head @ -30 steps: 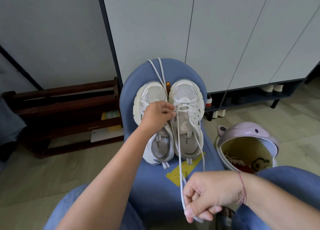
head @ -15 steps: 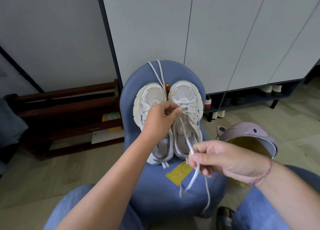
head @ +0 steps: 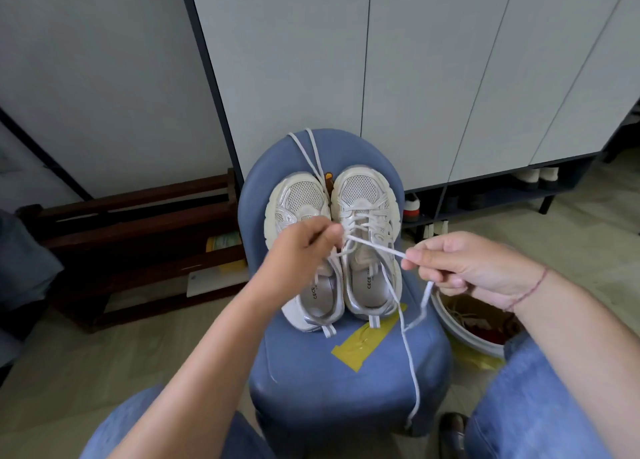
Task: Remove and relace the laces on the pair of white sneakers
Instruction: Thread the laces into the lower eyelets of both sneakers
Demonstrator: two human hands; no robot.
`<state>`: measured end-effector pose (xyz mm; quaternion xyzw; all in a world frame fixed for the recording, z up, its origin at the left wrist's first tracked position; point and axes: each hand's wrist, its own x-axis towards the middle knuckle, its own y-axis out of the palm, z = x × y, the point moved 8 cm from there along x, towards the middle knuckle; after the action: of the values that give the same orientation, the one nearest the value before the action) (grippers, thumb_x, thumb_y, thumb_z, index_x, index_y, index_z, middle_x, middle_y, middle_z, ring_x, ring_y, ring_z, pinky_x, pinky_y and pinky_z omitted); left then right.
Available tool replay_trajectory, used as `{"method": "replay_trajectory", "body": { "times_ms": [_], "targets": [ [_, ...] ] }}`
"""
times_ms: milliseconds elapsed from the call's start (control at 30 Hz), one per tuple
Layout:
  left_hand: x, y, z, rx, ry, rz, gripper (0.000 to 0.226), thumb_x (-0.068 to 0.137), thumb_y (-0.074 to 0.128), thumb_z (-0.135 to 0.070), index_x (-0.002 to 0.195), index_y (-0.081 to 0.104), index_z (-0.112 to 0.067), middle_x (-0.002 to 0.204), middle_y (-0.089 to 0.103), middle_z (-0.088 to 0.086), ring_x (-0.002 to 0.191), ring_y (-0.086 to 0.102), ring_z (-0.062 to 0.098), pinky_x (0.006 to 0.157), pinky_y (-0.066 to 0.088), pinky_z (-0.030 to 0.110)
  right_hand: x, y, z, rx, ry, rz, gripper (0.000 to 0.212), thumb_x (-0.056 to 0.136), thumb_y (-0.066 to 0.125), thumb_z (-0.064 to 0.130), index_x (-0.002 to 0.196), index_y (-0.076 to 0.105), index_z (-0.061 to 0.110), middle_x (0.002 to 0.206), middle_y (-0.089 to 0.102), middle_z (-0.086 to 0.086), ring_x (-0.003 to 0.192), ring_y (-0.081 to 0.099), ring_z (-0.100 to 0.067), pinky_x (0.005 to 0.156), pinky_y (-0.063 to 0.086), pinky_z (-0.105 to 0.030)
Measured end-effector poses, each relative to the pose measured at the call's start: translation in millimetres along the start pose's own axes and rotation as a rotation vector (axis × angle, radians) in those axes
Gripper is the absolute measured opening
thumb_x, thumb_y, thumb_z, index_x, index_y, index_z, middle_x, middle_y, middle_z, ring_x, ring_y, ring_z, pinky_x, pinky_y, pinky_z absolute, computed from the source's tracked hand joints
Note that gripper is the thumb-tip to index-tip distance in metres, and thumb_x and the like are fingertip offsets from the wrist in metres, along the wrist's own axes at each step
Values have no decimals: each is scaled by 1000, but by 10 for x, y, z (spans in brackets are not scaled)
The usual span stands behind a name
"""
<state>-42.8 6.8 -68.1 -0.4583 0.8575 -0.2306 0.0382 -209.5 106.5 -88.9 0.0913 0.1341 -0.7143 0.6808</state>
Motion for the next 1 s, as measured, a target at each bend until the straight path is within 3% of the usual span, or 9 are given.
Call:
{"method": "replay_trajectory", "body": {
  "times_ms": [100, 200, 267, 333, 400, 467, 600, 733, 1000],
  "targets": [
    [70, -274, 275, -43, -131, -194, 34, 102, 51, -23, 71, 59, -14, 65, 57, -2, 61, 49, 11, 67, 42, 24, -34, -176, -73, 41, 26, -46, 25, 76, 62, 22, 86, 64, -1, 52, 45, 0, 35, 26, -4, 36, 19, -13],
    [58, -388, 330, 177, -158, -312, 23, 101, 53, -27, 85, 63, -12, 78, 58, -9, 79, 54, 12, 67, 39, 24, -37, -222, -78, 23, -21, -120, 21, 79, 62, 19, 84, 66, -1, 54, 46, -2, 36, 27, -5, 37, 19, -14],
    [27, -256, 99, 289, 16, -279, 19, 100, 54, -30, 109, 64, -17, 106, 57, -13, 107, 51, 6, 85, 38, 21, -15, -126, -34, -58, -88, -155, 14, 86, 61, 13, 82, 67, 1, 53, 46, -2, 40, 26, -7, 39, 17, -15],
    [-25, 93, -129, 213, 130, -82, 33, 100, 52, -34, 128, 59, -19, 123, 56, -13, 118, 48, 0, 97, 38, 19, 27, 21, 2, -140, -153, -183, 15, 88, 61, 9, 76, 69, 6, 50, 46, 0, 41, 27, -7, 39, 18, -13],
    [-119, 496, -234, 98, 157, 159, 36, 99, 52, -38, 129, 59, -18, 119, 63, -11, 110, 57, 2, 97, 45, 20, 83, 158, 9, -202, -195, -199, 19, 86, 61, -2, 71, 68, 9, 50, 49, 0, 45, 35, -8, 41, 25, -13],
    [-173, 718, -216, 90, 166, 254, 28, 100, 54, -35, 121, 59, -16, 98, 68, -9, 88, 64, 2, 84, 51, 23, 122, 243, -31, -218, -193, -193, 31, 82, 49, -14, 70, 65, 9, 51, 55, -2, 47, 44, -10, 43, 33, -17],
    [-87, 636, -78, 227, 76, 150, 29, 97, 55, -44, 95, 68, -19, 72, 69, -5, 70, 61, 11, 71, 51, 35, 104, 275, -15, -266, -210, -158, 25, 85, 52, -9, 72, 66, 8, 55, 59, 0, 45, 44, -7, 47, 36, -20],
    [-13, 330, -120, 279, 54, 16, 33, 92, 64, -43, 73, 65, -16, 43, 48, -15, 44, 44, 5, 47, 30, 18, 39, 93, 35, -252, -192, -168, 11, 86, 66, 13, 81, 70, 5, 54, 58, 0, 40, 33, -4, 40, 24, -12],
    [22, 259, 13, 271, -23, 115, 45, 102, 49, -38, 65, 37, -14, 57, 37, -3, 52, 33, 14, 55, 30, 28, -65, -196, 73, -268, -193, -330, 17, 81, 72, 23, 70, 69, 10, 51, 58, 1, 42, 32, -9, 40, 25, -14]
  ]
}}
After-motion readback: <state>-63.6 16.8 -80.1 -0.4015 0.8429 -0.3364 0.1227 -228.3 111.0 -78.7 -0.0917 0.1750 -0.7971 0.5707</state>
